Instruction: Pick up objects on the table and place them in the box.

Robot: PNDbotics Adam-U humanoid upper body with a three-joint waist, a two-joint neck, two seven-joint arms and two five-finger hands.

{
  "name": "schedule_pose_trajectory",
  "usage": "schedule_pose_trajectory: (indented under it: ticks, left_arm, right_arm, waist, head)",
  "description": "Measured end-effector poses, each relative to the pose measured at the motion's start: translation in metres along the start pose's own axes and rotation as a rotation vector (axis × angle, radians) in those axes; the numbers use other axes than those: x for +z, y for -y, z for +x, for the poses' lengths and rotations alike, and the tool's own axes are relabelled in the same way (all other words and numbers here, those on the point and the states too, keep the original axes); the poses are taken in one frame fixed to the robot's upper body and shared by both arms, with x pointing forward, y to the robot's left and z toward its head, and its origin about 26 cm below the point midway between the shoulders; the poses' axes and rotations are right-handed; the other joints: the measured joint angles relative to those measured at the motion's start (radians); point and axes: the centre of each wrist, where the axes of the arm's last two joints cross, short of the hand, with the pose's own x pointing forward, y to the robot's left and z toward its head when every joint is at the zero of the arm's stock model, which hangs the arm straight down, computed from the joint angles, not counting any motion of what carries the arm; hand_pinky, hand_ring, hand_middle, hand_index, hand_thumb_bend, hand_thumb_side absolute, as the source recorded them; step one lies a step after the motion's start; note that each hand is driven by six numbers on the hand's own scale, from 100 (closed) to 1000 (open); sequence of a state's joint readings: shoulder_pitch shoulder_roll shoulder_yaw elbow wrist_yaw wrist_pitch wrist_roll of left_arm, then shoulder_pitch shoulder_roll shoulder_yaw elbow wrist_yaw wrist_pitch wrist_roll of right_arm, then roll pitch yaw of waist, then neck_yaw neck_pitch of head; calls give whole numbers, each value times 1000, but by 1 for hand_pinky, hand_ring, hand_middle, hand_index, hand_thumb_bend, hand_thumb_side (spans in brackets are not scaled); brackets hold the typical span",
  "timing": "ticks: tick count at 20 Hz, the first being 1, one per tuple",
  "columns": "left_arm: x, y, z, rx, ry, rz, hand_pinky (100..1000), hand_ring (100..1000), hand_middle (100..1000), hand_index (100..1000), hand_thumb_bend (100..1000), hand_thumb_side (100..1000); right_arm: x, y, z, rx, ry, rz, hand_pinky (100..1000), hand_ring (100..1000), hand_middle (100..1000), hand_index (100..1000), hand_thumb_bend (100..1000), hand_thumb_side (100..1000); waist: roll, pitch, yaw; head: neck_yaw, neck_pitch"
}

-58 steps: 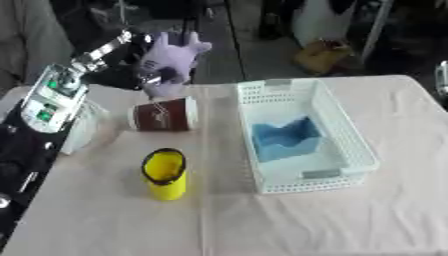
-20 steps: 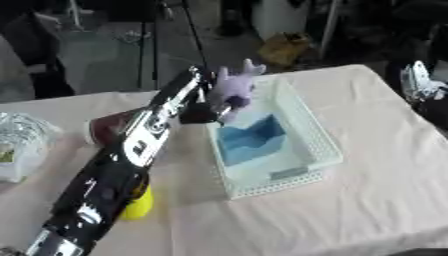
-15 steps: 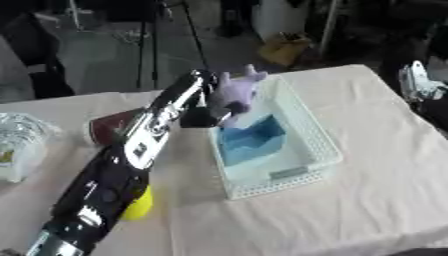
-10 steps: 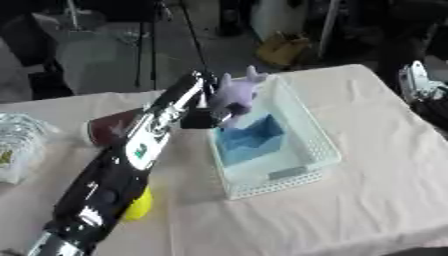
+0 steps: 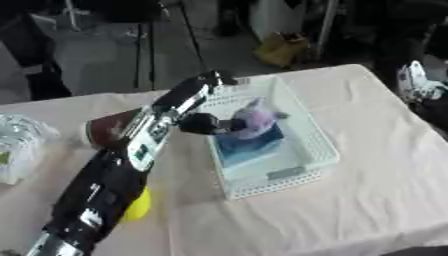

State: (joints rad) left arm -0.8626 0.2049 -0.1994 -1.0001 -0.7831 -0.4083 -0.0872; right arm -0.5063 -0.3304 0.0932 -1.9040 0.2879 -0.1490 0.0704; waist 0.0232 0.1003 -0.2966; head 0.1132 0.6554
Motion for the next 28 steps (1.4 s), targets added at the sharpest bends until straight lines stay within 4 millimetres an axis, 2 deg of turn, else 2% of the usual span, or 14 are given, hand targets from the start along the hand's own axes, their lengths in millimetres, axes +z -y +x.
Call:
schedule_pose_trajectory:
  ticks: [4, 5, 6, 7, 9, 12, 13, 15, 19, 22, 28]
  left_arm:
    - [0, 0, -1, -7, 1, 0, 722, 891, 907, 889, 796, 823]
    - [1, 0, -1, -7, 0, 0, 663, 859, 880, 861, 596, 841]
    - [2, 0, -2, -3, -6, 6, 663, 859, 880, 861, 596, 841]
    - [4, 0, -4, 6, -19, 18, 616, 833, 856, 838, 439, 873]
    - [10, -2, -10, 38, -62, 70, 604, 829, 854, 834, 408, 888]
    - [20, -14, -20, 76, -132, 167, 604, 829, 854, 834, 408, 888]
    - [21, -17, -21, 87, -146, 191, 564, 812, 846, 835, 353, 925]
    - [28, -18, -27, 118, -188, 230, 539, 800, 835, 835, 321, 955]
    - [69, -27, -67, 154, -385, 316, 521, 794, 836, 849, 275, 1000]
    - [108, -36, -96, 174, -548, 386, 515, 791, 834, 850, 270, 1000]
    - [195, -53, -130, 210, -816, 500, 509, 784, 833, 858, 249, 1000]
  right_arm:
    - [0, 0, 0, 0, 0, 0, 597, 654, 803, 882, 100, 439]
    - [0, 0, 0, 0, 0, 0, 597, 654, 803, 882, 100, 440]
    - [0, 0, 0, 0, 0, 0, 597, 654, 803, 882, 100, 440]
    - [0, 0, 0, 0, -1, 0, 597, 653, 803, 882, 100, 442]
    - [1, 0, -1, 0, -4, 0, 596, 653, 803, 882, 100, 443]
    - [2, 0, -1, 0, -7, -1, 596, 653, 803, 882, 100, 443]
    - [2, 0, -1, 0, -7, -1, 596, 653, 803, 882, 100, 443]
    - [5, 1, -3, 4, -20, -5, 596, 653, 802, 882, 100, 444]
    - [10, 3, -6, 12, -41, -14, 595, 652, 802, 883, 100, 449]
    - [15, 4, -8, 14, -62, -19, 595, 652, 802, 883, 100, 453]
    - [23, 6, -14, 25, -98, -30, 594, 650, 801, 883, 100, 459]
  waist:
    - [0, 0, 0]
    - [0, 0, 1]
    - [0, 0, 4]
    - [-1, 0, 7]
    - [-2, 0, 15]
    - [-4, 0, 21]
    - [-3, 0, 21]
    - [-3, -3, 41]
    - [-9, -14, 74]
    - [-12, -24, 97]
    - [-14, -36, 145]
  head:
    - [-1, 0]
    - [-2, 0]
    - [-3, 0]
    - [-4, 0]
    - [-8, 0]
    - [-12, 0]
    - [-13, 0]
    - [-24, 0]
    - [-46, 1]
    - [-58, 2]
    - [-81, 10]
